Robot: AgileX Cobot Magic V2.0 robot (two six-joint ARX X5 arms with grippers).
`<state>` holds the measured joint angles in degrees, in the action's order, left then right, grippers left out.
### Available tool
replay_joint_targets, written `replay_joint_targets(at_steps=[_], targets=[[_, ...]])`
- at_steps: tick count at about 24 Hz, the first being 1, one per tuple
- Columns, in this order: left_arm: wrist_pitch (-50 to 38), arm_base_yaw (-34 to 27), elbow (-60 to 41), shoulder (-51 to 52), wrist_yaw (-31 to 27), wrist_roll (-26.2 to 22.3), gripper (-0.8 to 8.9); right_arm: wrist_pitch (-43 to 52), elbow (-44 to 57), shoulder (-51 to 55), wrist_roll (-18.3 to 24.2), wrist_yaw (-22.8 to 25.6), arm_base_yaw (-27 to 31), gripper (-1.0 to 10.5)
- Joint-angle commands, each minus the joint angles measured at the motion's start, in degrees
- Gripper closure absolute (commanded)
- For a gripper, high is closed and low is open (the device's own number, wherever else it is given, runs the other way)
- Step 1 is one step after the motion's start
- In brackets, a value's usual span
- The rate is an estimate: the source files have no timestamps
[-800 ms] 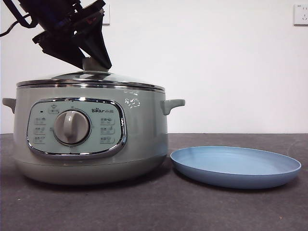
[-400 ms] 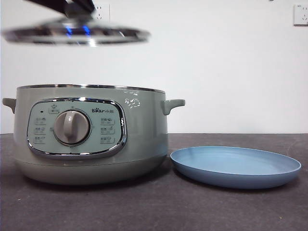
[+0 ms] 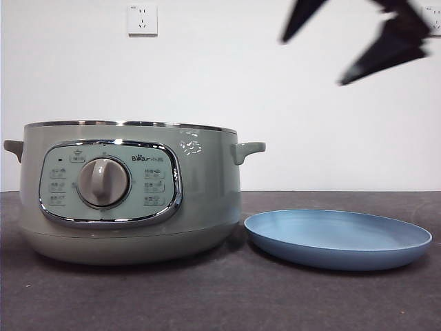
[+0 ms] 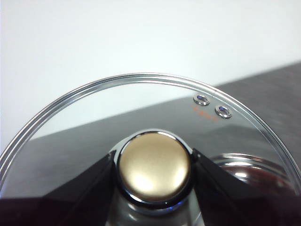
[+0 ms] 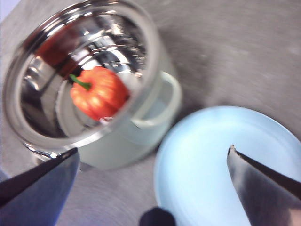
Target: Take the pumpkin out from the steamer,put the pumpkin in the blue plate,close the lid
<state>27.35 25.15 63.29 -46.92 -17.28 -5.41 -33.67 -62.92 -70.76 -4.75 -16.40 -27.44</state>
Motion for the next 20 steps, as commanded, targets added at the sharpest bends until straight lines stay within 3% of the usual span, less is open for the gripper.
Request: replay_joint_targets(at_steps=[1, 9, 13, 20], targets=[[-1.03, -0.09, 0.63, 2.95, -3.45, -2.08, 8.26, 0.37, -6.01, -6.16, 1.95, 0.04, -3.52, 3.7], [3.06, -0.09, 0.63, 8.81, -10.95, -2.78, 8.26, -7.23, -28.39, -24.48, 5.88, 1.27, -12.66, 3.8], [4.92, -0.09, 0.63, 9.68, -12.85, -3.89, 8.26, -13.84, -42.21, -37.29, 9.4, 8.15, -17.55, 3.8], [7.13, -0.09, 0.63, 9.68, -12.79, -3.89, 8.26, -13.4, -44.96, -49.05, 11.56, 10.8, -19.61, 3.8]])
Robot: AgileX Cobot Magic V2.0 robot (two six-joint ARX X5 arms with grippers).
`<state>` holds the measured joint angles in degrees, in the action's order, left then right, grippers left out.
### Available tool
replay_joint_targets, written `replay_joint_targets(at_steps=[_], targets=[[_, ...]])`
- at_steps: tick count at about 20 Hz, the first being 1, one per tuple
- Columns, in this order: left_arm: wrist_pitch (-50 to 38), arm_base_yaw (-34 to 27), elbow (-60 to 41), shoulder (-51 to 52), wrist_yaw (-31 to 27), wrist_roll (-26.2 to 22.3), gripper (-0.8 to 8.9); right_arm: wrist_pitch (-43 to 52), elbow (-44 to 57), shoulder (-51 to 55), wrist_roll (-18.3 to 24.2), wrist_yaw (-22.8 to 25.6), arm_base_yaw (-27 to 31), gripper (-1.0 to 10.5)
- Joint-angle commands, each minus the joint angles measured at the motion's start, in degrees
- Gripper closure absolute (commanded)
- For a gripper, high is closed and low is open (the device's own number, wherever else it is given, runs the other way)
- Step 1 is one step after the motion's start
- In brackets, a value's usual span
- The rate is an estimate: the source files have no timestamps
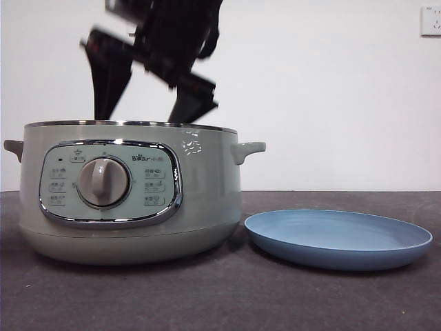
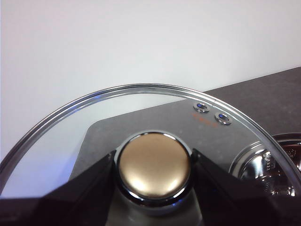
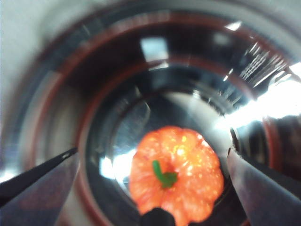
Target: Take the pumpkin out from the steamer,put the pumpkin in the blue plate,close the lid
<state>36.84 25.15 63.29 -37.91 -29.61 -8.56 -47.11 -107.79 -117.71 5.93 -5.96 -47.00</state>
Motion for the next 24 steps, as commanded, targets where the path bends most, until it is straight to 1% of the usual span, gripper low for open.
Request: replay_joint_targets(at_steps=[1, 5, 6, 7, 9, 12, 14, 16, 18, 19, 20, 21, 24], targets=[[-2.32, -0.09, 0.63, 0.68, -0.46, -0.72, 8.26, 0.02, -0.09, -3.41, 1.05, 0.35, -0.04, 3.8], [-1.53, -0.09, 0.63, 0.68, -0.46, -0.72, 8.26, -0.79, -0.09, -6.16, 1.03, 0.39, 0.13, 3.8], [-1.29, -0.09, 0.63, 0.66, -0.46, -0.72, 8.26, -0.81, -0.09, -6.16, 1.01, 0.48, 0.11, 4.0], [-1.14, -0.09, 0.63, 0.66, -0.44, -0.72, 8.26, -0.72, -0.09, -6.16, 1.01, 0.55, 0.0, 5.2], [-1.16, -0.09, 0.63, 0.66, -0.44, -0.72, 8.26, -0.92, -0.09, -6.08, 1.01, 0.55, -0.04, 9.6], [-1.18, -0.09, 0.63, 0.66, -0.42, -0.72, 8.26, -0.98, -0.28, -4.83, -0.09, 0.55, -0.04, 9.5], [-1.2, -0.09, 0.63, 0.66, -0.31, -0.72, 8.26, -1.25, -0.28, -2.29, -0.09, 0.42, -0.04, 9.5], [-1.68, -0.09, 0.63, -0.02, 0.02, -0.68, 8.26, -3.52, -0.28, 2.19, -0.07, 0.57, 0.13, 9.5], [-3.04, -0.09, 0.63, -1.36, 1.11, -0.68, 8.26, -8.48, -0.28, 7.87, -0.07, 1.05, 1.36, 9.5], [-3.87, -0.09, 0.63, -1.55, 2.82, -0.66, 8.26, -11.89, -0.28, 10.62, -0.13, 3.28, 2.25, 9.5], [-5.42, -0.09, 0.63, -2.91, 4.59, -0.66, 8.26, -16.04, -0.28, 13.79, -1.31, 6.78, 3.61, 9.5], [-6.58, -0.07, 0.63, -3.5, 4.68, -0.66, 8.26, -18.99, -0.26, 16.11, -3.04, 10.19, 5.05, 9.5], [-8.74, -0.07, 0.63, -6.34, 8.37, -0.66, 8.26, -26.97, 1.79, 23.17, -12.39, 25.0, 9.7, 9.6]])
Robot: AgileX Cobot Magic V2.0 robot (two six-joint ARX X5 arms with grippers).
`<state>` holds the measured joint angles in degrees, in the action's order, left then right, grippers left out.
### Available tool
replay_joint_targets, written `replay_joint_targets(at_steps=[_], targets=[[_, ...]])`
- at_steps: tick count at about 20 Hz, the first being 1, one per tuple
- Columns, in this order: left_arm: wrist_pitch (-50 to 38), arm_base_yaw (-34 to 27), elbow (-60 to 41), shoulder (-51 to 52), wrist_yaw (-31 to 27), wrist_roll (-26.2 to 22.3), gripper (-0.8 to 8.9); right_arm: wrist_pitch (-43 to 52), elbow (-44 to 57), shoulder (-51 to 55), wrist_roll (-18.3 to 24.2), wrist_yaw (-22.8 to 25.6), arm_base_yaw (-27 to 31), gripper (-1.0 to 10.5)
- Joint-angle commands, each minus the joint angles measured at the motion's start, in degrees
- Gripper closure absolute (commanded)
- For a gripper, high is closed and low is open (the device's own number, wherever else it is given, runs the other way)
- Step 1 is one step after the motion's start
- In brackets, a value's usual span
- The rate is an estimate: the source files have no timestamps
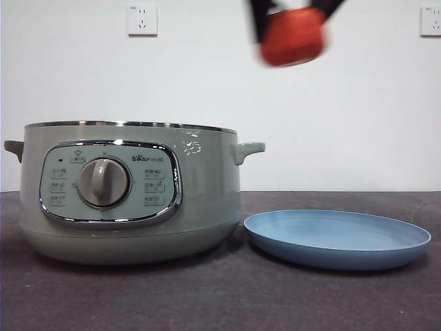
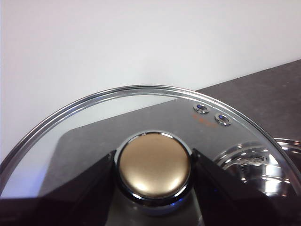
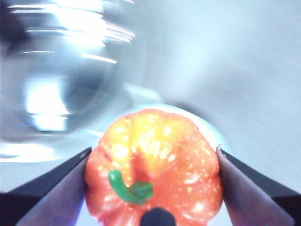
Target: Take the pumpkin out from the steamer,put the pumpkin in the blue plate,close the lid
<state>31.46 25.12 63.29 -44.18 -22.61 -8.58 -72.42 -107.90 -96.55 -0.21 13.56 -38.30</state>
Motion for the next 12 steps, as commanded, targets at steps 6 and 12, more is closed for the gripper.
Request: replay_joint_targets(at_steps=[6, 12], targets=[[-4.85, -0.04, 0.63, -2.95, 4.96, -0.44, 8.26, 6.19, 21.42, 17.31, -13.46, 16.57, 2.29, 9.5], [-7.37, -0.04, 0.63, -3.67, 6.64, -0.44, 8.26, 28.72, 46.16, 24.22, -13.14, 12.61, 2.62, 9.5]])
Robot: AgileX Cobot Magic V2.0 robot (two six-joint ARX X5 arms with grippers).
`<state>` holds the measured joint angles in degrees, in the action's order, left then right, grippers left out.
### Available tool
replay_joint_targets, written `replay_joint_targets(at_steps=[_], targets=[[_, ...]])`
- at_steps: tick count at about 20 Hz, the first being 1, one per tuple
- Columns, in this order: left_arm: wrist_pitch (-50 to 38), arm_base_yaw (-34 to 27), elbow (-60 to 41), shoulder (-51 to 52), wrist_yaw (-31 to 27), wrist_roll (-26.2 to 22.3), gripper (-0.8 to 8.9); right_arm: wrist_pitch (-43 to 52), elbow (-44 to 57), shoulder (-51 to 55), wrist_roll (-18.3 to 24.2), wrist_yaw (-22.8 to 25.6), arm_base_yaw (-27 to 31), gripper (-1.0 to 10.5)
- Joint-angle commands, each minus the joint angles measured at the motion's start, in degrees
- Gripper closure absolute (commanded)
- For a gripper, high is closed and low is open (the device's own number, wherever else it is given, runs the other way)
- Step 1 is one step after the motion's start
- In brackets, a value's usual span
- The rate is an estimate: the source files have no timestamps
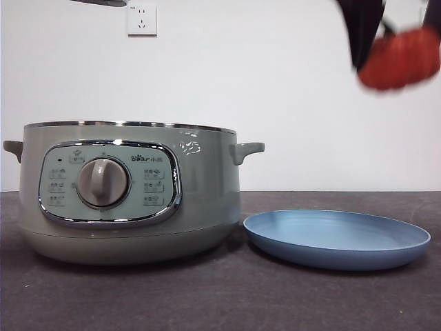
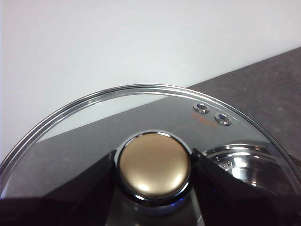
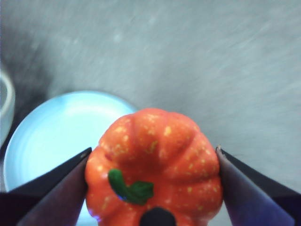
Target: Take the pumpkin out from the steamer,put the pumpkin in the blue plate,close the lid
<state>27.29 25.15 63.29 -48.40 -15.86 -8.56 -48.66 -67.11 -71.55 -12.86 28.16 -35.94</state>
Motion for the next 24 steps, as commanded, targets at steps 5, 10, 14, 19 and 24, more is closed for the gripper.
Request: replay_joint_targets(at_steps=[5, 10, 14, 19, 24], targets=[[-3.21, -0.07, 0.63, 0.55, 1.22, -0.46, 8.26, 22.69, 14.01, -6.8, 0.79, -12.0, 1.86, 9.4], [-2.78, -0.07, 0.63, 0.55, 1.27, -0.42, 8.26, 27.21, 14.01, -16.46, 0.92, -16.17, 3.02, 9.3], [-1.86, -0.07, 0.63, 0.55, 1.27, -0.42, 8.26, 27.15, 14.01, -19.74, 0.85, -16.24, 3.48, 6.2], [-1.49, -0.07, 0.63, 0.55, 1.27, -0.39, 8.26, 25.44, 14.01, -19.74, 0.85, -16.35, 4.48, 3.7], [-1.51, -0.07, 0.63, 0.55, 1.29, -0.39, 8.26, 23.04, 14.01, -19.74, 0.9, -16.35, 6.01, 3.4]])
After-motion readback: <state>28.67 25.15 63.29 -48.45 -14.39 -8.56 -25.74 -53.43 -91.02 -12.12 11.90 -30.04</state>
